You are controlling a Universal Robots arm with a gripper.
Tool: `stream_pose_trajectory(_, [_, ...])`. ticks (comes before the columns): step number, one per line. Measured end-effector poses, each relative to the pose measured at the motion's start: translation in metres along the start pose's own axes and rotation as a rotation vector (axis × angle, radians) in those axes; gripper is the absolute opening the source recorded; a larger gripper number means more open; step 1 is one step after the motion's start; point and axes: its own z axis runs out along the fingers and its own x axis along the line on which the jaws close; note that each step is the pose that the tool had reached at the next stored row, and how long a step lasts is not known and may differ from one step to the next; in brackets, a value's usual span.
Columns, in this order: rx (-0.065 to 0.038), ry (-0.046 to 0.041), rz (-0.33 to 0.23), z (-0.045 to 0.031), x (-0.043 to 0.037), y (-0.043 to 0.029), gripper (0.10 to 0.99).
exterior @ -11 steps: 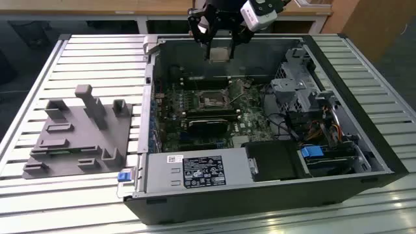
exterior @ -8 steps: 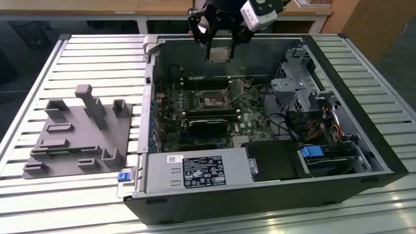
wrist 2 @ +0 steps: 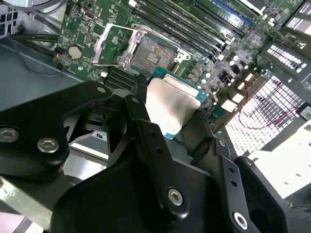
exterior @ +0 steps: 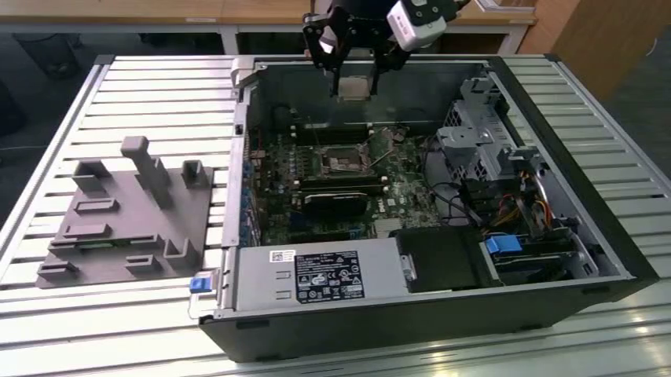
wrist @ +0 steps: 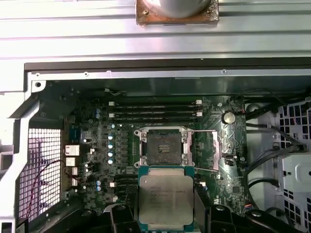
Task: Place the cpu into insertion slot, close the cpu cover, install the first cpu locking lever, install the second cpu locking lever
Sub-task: 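Place the cpu into insertion slot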
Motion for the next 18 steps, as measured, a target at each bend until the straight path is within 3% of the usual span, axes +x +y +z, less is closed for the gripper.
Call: stream_pose_trajectory(18, [-0.002,-0.008,0.089,0.0017,0.0005,-0.0002,0.537])
